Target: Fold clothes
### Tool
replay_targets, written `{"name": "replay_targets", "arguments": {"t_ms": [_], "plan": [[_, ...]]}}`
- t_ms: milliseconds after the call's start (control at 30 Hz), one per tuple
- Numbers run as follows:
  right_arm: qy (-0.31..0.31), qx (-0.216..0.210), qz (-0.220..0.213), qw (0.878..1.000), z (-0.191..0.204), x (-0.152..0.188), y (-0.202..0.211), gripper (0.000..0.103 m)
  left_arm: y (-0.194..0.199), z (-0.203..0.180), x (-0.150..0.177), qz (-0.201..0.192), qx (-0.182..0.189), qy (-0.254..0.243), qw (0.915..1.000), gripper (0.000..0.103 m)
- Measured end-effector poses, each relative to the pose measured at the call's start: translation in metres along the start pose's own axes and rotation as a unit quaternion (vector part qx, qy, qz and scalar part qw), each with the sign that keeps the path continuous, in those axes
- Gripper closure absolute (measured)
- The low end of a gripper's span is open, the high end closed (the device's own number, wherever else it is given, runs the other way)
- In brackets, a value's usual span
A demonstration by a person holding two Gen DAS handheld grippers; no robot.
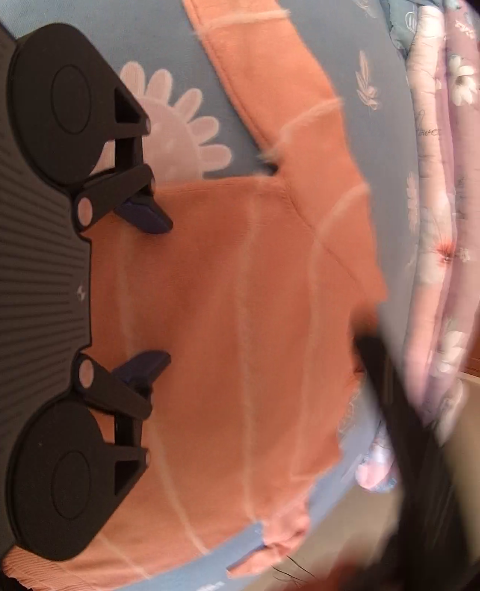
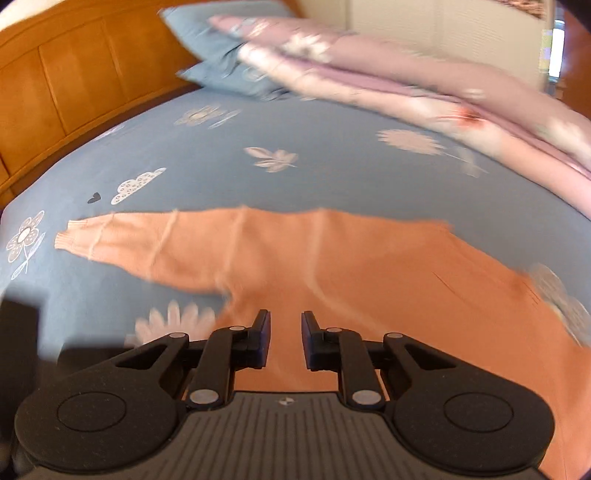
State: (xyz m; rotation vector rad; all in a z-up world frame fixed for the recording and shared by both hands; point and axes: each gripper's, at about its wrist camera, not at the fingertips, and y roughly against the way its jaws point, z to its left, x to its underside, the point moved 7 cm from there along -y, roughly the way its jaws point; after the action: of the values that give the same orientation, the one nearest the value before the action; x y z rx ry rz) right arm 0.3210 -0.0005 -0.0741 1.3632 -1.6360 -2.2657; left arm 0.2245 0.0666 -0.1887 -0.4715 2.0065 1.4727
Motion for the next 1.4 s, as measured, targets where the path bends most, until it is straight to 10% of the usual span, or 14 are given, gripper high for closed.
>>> {"name": "replay_targets", "arguments": {"t_ms": [200,333,533,767,1400], "plan": [[0.054,-0.043,0.102,0.992,0.030,-0.033,-0.104,0.084,-0.004,-0.005,0.003,0.004,0.018,-0.028,0.9995,0.012],[0.110,0.002,0.138,0.984,0.039,-0.031,-0.143,0.085,-0.003,-0.001,-0.002,0.023,0.041,-0.010,0.9988,0.011],[0.116,0.003,0.160,0.980,0.045,-0.056,-0.153,0.084,0.006,0.016,-0.001,0.005,0.097,0.051,0.9940,0.008],[0.132,-0.033,0.256,0.957,0.055,-0.041,-0.147,0.084,0.009,0.013,0.001,0.002,0.080,0.048,0.9956,0.008],[0.071,0.015,0.173,0.982,0.042,-0.086,-0.187,0.076,0.011,0.016,0.001,-0.011,0.094,0.040,0.9947,0.008]]}}
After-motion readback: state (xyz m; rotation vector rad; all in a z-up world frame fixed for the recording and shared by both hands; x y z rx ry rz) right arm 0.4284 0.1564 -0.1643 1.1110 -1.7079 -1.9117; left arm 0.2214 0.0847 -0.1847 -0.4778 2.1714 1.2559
